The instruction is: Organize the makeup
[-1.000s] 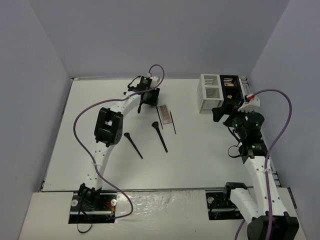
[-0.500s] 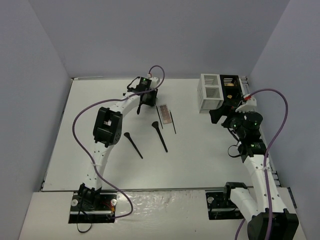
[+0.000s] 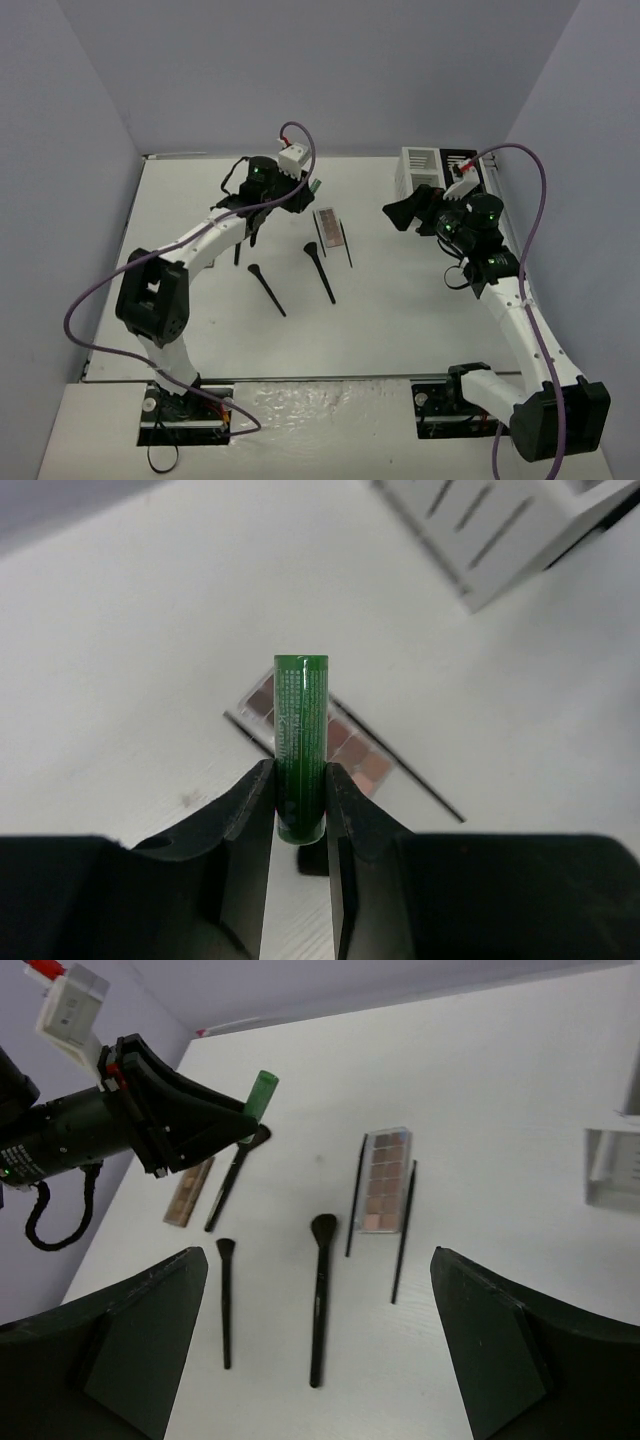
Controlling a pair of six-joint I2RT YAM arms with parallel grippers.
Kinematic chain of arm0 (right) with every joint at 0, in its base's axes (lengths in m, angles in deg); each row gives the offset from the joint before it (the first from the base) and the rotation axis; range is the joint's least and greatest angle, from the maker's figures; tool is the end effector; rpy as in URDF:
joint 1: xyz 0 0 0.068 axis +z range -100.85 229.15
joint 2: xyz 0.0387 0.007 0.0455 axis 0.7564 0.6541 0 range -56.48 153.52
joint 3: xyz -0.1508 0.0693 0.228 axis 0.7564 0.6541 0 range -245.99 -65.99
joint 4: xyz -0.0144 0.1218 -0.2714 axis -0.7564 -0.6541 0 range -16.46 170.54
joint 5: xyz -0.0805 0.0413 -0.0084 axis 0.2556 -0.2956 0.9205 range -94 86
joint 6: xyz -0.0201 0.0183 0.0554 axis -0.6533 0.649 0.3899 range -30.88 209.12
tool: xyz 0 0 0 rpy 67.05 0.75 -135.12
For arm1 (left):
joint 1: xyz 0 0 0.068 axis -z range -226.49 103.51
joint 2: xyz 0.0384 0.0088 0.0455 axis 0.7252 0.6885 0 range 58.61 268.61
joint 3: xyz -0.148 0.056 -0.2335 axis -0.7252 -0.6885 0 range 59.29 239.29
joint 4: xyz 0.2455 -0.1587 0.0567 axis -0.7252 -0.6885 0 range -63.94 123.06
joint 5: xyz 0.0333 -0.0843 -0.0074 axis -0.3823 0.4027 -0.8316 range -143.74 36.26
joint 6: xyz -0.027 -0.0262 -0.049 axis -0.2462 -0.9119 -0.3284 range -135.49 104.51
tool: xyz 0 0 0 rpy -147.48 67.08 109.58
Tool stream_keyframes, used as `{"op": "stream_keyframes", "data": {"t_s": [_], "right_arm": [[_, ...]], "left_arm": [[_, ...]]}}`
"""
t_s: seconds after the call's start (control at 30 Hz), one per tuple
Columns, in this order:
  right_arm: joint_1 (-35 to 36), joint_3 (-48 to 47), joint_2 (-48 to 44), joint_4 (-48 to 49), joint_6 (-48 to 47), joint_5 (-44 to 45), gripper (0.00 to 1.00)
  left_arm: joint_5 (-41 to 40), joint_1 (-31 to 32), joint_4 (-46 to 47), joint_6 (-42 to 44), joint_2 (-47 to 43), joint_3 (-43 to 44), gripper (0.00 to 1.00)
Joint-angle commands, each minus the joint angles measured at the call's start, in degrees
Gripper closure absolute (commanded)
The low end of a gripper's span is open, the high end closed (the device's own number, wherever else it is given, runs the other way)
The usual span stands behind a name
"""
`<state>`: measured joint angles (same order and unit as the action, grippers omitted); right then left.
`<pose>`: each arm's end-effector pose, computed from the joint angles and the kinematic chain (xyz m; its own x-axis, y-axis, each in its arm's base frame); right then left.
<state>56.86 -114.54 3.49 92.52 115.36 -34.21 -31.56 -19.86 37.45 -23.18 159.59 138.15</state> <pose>0.2813 0.0618 0.3542 -0.2631 0.3498 -0.8991 -0.5556 0.7069 0.4377 0.4114 -0.2260 0.2953 -0.3682 0.0461 -0.9286 0.6936 0.6788 -0.2413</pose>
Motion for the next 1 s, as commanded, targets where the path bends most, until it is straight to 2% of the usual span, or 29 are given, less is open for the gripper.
{"op": "stream_keyframes", "data": {"t_s": [0.0,0.2,0.43,0.97], "right_arm": [[4.90,-5.68,4.20,8.40,6.42,-1.68,0.11],[9.99,-9.01,7.93,11.08,8.59,0.76,0.14],[12.94,-8.23,7.62,14.04,9.80,1.67,0.18],[13.38,-5.82,3.59,10.35,8.13,5.70,0.58]], "left_arm": [[5.73,6.28,11.74,0.45,-9.50,-3.18,1.00],[3.25,13.09,13.32,0.92,-17.05,-6.85,1.00],[0.93,16.90,13.16,1.71,-19.94,-6.96,1.00],[-1.96,18.01,12.31,1.61,-18.17,-4.85,1.00]]}}
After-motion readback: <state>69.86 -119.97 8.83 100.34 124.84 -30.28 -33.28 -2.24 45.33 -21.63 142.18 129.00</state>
